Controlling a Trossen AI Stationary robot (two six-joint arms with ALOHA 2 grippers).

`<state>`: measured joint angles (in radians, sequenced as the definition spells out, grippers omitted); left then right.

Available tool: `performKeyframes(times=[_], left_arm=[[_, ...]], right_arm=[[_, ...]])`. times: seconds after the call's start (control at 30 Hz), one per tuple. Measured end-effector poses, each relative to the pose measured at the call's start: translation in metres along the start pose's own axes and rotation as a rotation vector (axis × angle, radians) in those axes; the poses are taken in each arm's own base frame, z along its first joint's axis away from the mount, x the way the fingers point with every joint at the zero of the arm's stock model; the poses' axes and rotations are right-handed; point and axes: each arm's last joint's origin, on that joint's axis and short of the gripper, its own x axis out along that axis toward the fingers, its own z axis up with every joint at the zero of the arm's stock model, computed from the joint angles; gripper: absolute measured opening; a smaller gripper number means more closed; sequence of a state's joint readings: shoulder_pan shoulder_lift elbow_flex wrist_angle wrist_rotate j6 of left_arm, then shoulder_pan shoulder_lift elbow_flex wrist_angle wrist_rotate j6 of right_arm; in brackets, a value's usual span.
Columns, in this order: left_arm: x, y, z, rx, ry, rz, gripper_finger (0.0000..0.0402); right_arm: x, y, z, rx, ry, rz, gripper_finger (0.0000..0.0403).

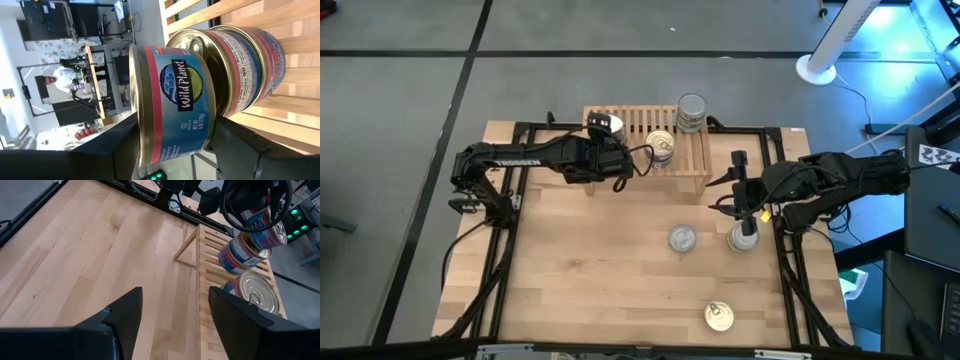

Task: Stack canned seafood by type on shelf
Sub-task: Stack the blue tuna can on top of the blue tuna can on the shelf

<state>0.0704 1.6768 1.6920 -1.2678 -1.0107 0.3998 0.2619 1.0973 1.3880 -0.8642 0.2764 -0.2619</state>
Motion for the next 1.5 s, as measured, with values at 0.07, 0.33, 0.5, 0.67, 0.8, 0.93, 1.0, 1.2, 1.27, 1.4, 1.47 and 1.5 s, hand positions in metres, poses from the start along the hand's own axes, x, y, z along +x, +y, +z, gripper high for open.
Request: performKeyframes(times=[0.07,0.33,0.5,0.67,0.8,0.93,1.0,1.2,1.27,1.4,1.47,1.5], left_arm=[[0.000,0.000,0.000,-0.024,0.000,0.000,0.0223],[-0.002,-0.001,0.001,-0.035,-0.007,0.001,0.0223],[-0.002,-0.002,0.002,-0.075,-0.011,0.001,0.0223],[-0.002,-0.002,0.006,-0.107,-0.032,-0.003,0.0223],[-0.002,0.001,0.011,-0.160,-0.068,0.004,0.0223],[-0.002,0.001,0.013,-0.164,-0.091,-0.017,0.0223],[-0.002,0.000,0.013,-0.158,-0.096,-0.037,0.0224],[-0.003,-0.001,0.013,-0.163,-0.123,-0.095,0.0224],[-0.002,-0.001,0.013,-0.164,-0.124,-0.101,0.0224],[0.002,0.002,0.011,-0.177,-0.117,-0.111,0.0224],[0.004,0.003,0.011,-0.182,-0.118,-0.131,0.0224],[0.004,0.003,0.011,-0.184,-0.123,-0.141,0.0224]], right_arm=[[0.000,0.000,0.000,0.000,0.000,0.000,0.0230],[0.000,0.000,0.000,0.000,0.000,0.000,0.0230],[0.000,0.000,0.000,0.000,0.000,0.000,0.0230],[0.000,0.000,0.000,0.000,0.000,0.000,0.0230],[0.000,0.000,0.000,-0.001,0.001,0.001,0.0230],[0.000,0.000,0.000,-0.001,0.004,0.001,0.0230],[0.000,0.000,-0.001,-0.003,0.009,0.003,0.0230],[0.000,0.001,-0.003,-0.009,0.030,0.008,0.0230],[0.000,0.001,-0.003,-0.009,0.031,0.009,0.0230],[0.000,0.001,-0.003,-0.008,0.028,0.008,0.0230],[0.000,0.001,-0.003,-0.008,0.028,0.008,0.0230],[0.000,0.001,-0.003,-0.008,0.028,0.008,0.0230]])
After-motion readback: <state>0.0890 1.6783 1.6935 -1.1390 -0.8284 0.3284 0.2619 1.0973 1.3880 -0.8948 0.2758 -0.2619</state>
